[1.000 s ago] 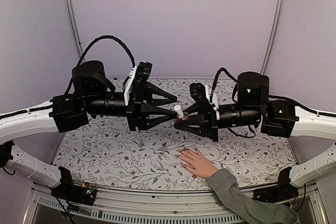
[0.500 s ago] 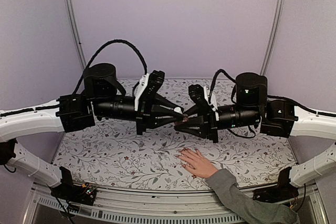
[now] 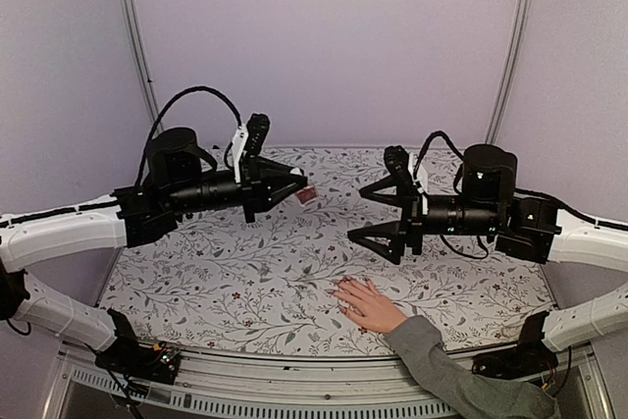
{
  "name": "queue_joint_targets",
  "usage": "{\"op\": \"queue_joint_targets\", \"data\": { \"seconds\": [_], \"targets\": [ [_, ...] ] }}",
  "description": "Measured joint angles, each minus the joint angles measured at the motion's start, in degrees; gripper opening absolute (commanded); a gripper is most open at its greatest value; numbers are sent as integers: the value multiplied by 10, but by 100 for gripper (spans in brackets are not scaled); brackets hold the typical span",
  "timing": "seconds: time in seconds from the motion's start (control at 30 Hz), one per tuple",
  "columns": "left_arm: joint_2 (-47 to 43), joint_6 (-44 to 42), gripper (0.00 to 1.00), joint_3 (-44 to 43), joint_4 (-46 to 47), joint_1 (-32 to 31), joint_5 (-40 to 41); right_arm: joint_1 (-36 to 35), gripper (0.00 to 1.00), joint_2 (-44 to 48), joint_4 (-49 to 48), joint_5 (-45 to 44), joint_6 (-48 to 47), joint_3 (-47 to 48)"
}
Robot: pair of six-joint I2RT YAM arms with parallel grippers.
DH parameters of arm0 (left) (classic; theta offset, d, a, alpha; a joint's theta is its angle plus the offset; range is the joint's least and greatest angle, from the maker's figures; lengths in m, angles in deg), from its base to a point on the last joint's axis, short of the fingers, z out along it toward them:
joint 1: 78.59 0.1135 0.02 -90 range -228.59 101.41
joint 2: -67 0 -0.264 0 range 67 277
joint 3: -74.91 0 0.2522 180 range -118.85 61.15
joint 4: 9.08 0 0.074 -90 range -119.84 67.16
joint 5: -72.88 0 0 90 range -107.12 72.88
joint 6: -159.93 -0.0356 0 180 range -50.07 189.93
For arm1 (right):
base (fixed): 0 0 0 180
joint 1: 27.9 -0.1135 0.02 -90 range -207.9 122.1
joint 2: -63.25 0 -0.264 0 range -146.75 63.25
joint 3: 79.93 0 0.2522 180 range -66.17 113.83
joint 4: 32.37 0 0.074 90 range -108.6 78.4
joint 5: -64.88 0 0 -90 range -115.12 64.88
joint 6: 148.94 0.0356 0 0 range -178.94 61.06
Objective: Paint the nails
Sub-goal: Place the nail polish bottle at the center of the board.
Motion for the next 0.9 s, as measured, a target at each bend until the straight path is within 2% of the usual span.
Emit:
{"op": "queue_joint_targets", "data": {
  "seconds": [0.23, 0.5, 0.9],
  "targets": [
    [54, 34, 0, 33, 78, 61, 87, 28, 99, 30, -12, -26, 24, -36],
    [204, 37, 0, 36, 122, 74, 195, 55, 99, 52, -16, -39, 40, -57],
    [376, 39, 0, -3, 184, 93, 199, 62, 99, 53, -17, -41, 42, -72]
  ]
}}
